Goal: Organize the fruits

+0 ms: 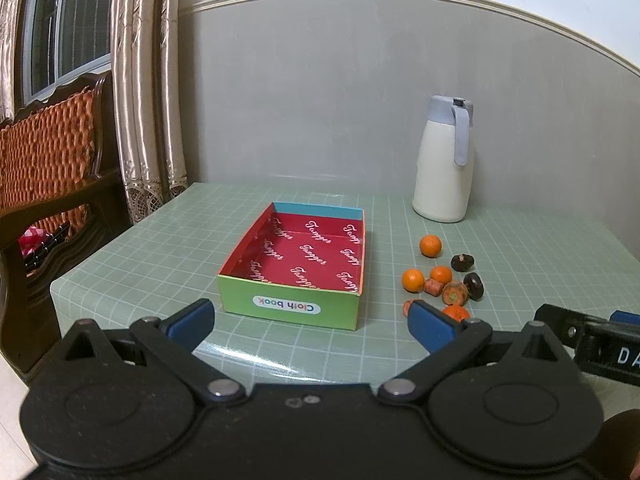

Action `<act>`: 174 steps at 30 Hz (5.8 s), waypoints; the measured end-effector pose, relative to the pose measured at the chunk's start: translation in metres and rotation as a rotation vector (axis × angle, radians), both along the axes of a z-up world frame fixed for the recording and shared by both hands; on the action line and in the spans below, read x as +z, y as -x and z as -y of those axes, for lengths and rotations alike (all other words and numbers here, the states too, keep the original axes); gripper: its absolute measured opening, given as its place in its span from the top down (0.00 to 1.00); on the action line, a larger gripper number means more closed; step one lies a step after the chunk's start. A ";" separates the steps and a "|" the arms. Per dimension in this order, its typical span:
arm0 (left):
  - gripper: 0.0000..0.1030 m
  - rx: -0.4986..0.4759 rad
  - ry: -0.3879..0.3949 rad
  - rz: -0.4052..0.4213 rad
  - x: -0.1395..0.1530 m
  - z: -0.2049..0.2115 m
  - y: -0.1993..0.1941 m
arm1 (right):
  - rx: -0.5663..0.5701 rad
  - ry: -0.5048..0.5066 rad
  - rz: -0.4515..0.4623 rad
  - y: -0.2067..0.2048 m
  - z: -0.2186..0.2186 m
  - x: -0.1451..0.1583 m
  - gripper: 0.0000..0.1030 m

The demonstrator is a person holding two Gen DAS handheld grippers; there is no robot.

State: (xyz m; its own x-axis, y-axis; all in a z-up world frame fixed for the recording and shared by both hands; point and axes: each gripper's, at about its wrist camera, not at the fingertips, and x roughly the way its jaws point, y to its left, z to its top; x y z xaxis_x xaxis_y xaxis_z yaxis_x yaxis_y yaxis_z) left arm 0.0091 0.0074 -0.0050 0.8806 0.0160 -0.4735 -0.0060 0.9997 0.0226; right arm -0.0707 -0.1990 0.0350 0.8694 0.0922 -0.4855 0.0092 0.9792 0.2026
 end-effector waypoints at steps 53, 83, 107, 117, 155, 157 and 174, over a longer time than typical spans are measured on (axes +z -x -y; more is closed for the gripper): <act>0.06 -0.041 -0.053 0.009 -0.008 0.008 -0.005 | -0.060 -0.029 0.004 -0.004 0.022 -0.010 0.00; 0.47 -0.409 -0.271 -0.006 -0.110 0.136 -0.089 | -0.324 -0.003 0.124 -0.054 0.106 -0.085 0.00; 0.69 -0.272 -0.197 0.172 -0.078 0.099 -0.108 | -0.288 0.031 0.082 -0.068 0.092 -0.094 0.00; 0.69 -0.016 -0.159 0.095 -0.067 0.009 -0.153 | -0.173 0.077 0.086 -0.079 0.057 -0.095 0.00; 0.06 0.359 0.016 0.101 -0.064 -0.099 -0.141 | 0.191 0.060 -0.016 -0.147 -0.033 -0.124 0.53; 0.06 0.384 0.022 0.096 -0.063 -0.108 -0.140 | 0.189 0.080 -0.006 -0.146 -0.036 -0.123 0.53; 0.06 0.533 0.135 -0.056 -0.077 -0.149 -0.147 | 0.224 -0.015 0.204 -0.133 -0.042 -0.099 0.74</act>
State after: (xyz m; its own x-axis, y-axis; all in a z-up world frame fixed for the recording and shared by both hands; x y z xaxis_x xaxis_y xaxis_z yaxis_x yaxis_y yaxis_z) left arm 0.1564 0.1562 -0.0821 0.7406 0.3884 -0.5483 -0.5143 0.8528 -0.0905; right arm 0.0623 -0.1567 -0.0639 0.9060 0.2985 -0.3000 -0.2491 0.9492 0.1921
